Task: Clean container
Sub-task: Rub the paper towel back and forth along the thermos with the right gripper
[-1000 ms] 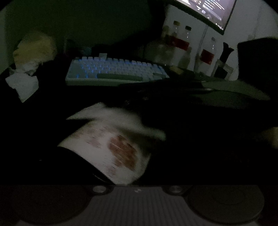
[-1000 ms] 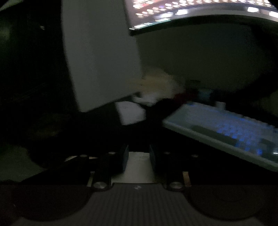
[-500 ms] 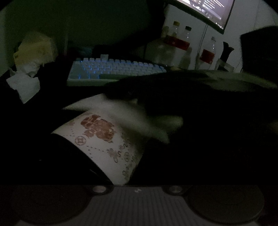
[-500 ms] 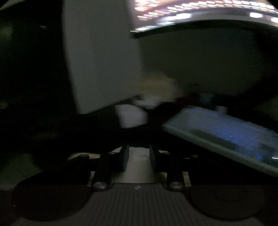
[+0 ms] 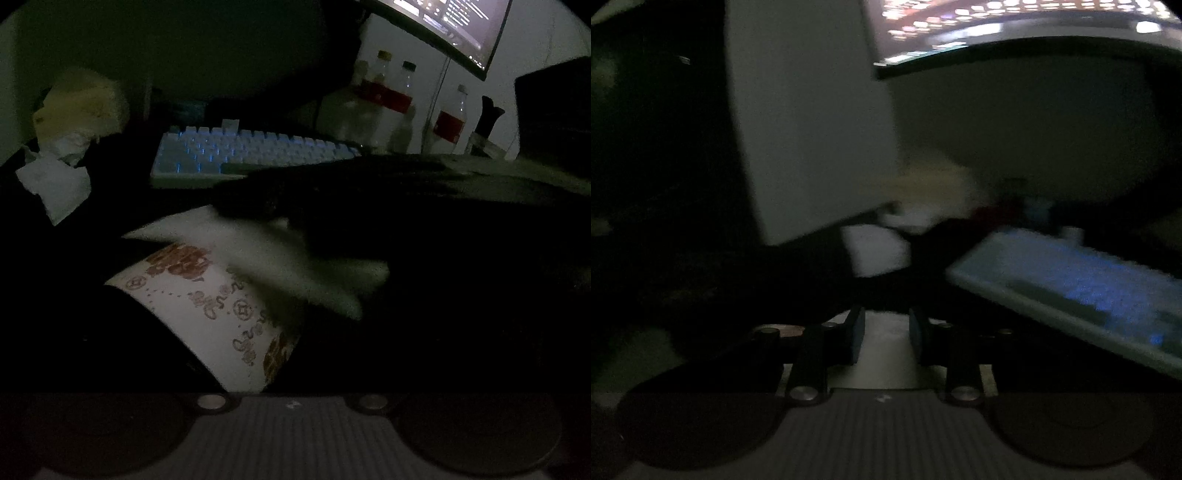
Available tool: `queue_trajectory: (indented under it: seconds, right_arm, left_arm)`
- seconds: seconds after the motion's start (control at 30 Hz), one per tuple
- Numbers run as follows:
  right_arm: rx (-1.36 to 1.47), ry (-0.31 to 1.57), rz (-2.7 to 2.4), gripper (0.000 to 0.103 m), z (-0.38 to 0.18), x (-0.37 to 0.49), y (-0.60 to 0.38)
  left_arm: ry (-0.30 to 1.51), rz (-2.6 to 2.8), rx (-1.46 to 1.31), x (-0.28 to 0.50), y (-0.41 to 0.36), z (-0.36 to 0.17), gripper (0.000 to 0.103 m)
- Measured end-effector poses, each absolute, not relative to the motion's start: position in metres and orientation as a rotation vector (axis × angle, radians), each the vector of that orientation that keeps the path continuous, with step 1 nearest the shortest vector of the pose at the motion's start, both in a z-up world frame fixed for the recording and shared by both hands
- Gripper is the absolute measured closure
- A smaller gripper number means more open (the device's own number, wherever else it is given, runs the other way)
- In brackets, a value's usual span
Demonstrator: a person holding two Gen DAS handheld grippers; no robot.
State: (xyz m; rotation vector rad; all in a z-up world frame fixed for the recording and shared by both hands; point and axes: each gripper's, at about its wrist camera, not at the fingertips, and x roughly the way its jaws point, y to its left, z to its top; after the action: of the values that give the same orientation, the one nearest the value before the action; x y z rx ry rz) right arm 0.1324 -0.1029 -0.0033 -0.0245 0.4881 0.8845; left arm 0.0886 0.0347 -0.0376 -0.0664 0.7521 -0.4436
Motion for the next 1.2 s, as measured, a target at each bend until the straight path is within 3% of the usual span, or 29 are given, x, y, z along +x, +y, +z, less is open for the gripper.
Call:
queue_trajectory:
  seconds: [1.2]
  right_arm:
    - [-0.03,0.452,0.932,0.072,-0.003,0.13,-0.102]
  left_arm:
    - [0.729,-0.448,-0.06,0.092,0.04,-0.042,0.0]
